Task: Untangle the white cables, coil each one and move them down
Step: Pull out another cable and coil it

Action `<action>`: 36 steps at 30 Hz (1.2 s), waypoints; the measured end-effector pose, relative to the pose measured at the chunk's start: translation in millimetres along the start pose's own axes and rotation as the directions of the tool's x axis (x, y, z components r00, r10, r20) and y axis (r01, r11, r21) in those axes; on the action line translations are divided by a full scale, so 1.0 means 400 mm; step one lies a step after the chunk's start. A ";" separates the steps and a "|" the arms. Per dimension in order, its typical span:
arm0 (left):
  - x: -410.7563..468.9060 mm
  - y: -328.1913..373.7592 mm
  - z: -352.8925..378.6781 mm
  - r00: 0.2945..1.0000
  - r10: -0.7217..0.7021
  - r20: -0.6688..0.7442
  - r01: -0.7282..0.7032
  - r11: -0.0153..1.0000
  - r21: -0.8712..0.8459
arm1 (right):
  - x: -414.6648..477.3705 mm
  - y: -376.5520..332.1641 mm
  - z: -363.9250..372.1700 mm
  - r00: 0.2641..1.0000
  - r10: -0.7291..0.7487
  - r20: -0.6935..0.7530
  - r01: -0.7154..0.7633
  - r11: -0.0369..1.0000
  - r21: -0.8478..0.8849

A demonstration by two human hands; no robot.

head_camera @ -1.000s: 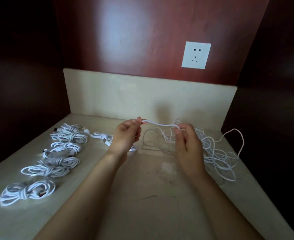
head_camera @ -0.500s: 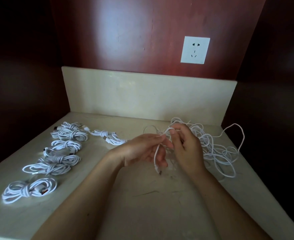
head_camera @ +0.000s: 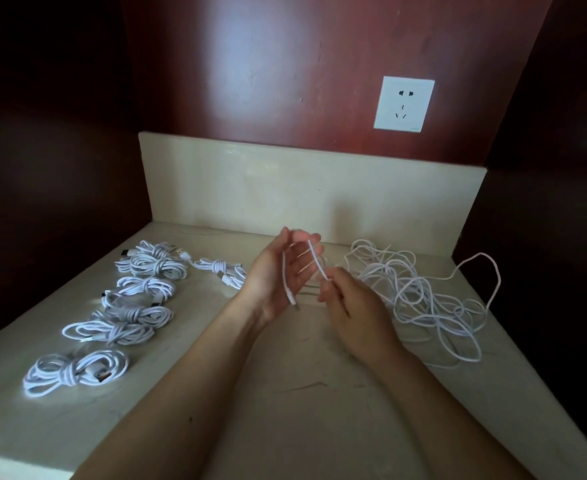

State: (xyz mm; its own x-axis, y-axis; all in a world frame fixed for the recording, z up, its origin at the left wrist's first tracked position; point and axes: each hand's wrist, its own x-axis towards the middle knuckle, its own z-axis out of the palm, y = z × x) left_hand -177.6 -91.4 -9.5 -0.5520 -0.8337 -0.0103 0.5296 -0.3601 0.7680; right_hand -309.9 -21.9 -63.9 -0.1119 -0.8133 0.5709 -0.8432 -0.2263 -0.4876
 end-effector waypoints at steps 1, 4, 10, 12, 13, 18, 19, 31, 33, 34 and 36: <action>0.000 0.003 -0.001 1.000 0.015 0.009 -0.015 0.999 -0.047 | 0.000 0.001 0.003 0.999 -0.017 0.028 0.018 0.999 -0.037; 0.002 0.008 -0.003 0.993 0.097 -0.066 -0.100 0.994 -0.041 | 0.002 -0.001 0.000 0.993 -0.073 0.097 0.083 0.991 -0.105; 0.014 0.032 -0.024 0.954 0.236 -0.186 -0.234 0.972 0.035 | 0.003 -0.015 -0.013 0.980 -0.070 0.185 0.107 0.973 -0.202; 0.013 0.036 -0.029 0.951 0.249 -0.181 -0.257 0.966 -0.019 | 0.008 -0.010 -0.013 0.982 -0.042 0.182 0.088 0.964 -0.251; 0.012 0.039 -0.034 0.949 0.258 -0.179 -0.270 0.962 -0.048 | 0.011 -0.005 -0.013 0.984 -0.033 0.175 0.079 0.961 -0.264; 0.018 0.064 -0.066 0.951 0.289 -0.109 -0.300 0.948 -0.109 | 0.018 0.013 -0.017 0.993 -0.013 0.121 0.051 0.949 -0.312; 0.018 0.064 -0.070 0.958 0.268 -0.100 -0.277 0.957 -0.083 | 0.017 0.015 -0.020 0.993 -0.035 0.109 0.065 0.956 -0.287; 0.032 -0.001 -0.049 0.993 -0.100 -0.059 0.110 0.973 0.202 | 0.010 -0.020 -0.064 0.989 -0.095 -0.115 0.103 0.993 0.061; 0.028 -0.014 -0.042 0.988 -0.150 -0.043 0.156 0.958 0.239 | 0.006 -0.026 -0.065 0.983 -0.106 -0.151 0.119 0.990 0.076; 0.026 -0.020 -0.038 0.983 -0.182 -0.035 0.184 0.941 0.284 | 0.005 -0.027 -0.065 0.980 -0.117 -0.161 0.129 0.989 0.066; 0.017 -0.030 -0.030 0.967 -0.253 0.015 0.220 0.868 0.445 | 0.004 -0.024 -0.062 0.977 -0.119 -0.178 0.129 0.991 0.043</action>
State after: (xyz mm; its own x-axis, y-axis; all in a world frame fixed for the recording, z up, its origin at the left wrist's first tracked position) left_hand -180.0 -97.7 -26.3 -0.6774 -0.7095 -0.1944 0.0519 -0.3097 0.9494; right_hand -315.1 -7.8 -41.9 -0.1025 -0.6720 0.7334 -0.8273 -0.3518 -0.4379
